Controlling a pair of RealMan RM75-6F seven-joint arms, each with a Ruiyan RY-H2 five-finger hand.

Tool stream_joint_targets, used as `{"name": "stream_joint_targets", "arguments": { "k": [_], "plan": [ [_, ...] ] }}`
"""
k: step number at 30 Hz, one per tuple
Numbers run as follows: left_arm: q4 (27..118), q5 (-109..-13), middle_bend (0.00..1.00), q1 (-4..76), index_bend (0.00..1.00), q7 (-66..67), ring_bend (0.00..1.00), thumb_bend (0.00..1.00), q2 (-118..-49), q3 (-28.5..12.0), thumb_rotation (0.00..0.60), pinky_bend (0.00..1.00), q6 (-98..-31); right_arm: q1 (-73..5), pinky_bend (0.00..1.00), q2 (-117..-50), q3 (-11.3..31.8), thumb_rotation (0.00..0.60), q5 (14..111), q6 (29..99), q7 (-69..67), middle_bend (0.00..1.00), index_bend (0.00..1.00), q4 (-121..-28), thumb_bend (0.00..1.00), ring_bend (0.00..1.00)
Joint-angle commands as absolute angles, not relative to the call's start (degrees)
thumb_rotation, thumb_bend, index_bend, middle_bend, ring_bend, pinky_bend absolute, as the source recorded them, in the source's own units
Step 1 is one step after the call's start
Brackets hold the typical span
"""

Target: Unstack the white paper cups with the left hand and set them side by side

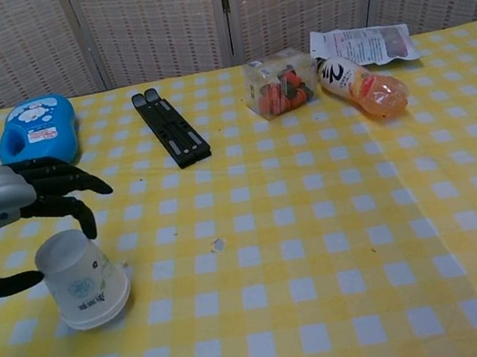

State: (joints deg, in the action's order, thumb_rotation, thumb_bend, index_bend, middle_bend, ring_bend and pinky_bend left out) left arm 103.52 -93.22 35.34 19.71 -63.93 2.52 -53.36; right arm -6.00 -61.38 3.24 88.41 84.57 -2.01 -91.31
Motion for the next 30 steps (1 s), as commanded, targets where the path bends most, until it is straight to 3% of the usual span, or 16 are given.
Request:
{"name": "stream_joint_targets", "arguments": {
  "k": [1,7,19,30],
  "plan": [
    [104.9,-93.7,0.12,35.3,0.36,19.9,0.09,0.46,-62.7,2.1,0.6,0.01,-54.4,-6.0,0.0,-61.4,3.3,0.6,88.5,84.6,-2.1,0.0,0.0,-91.3,0.28,0.03],
    [106.2,-92.8,0.13,35.7,0.36,20.0,0.1,0.48,-61.2,0.0,0.6,0.01,-56.2,-5.8,0.0,-61.2,3.3,0.6,88.5,85.0,-2.4,0.0,0.0,-91.1,0.28,0.03],
    [102.0,-84.8,0.13,37.8,0.36,19.0,0.1,0.52,-63.0,-3.6,0.6,0.01,-53.3,-5.5,0.0,-61.4,3.2,0.6,88.0,84.9,-3.3,0.0,0.0,-90.2,0.28,0.03],
    [108.6,-87.9,0.14,36.0,0.36,19.0,0.12,0.53,-58.1,-2.3,0.6,0.01,-56.7,-5.7,0.0,-61.4,3.4,0.6,88.1,84.9,-3.4,0.0,0.0,-90.3,0.28,0.03]
  ]
}}
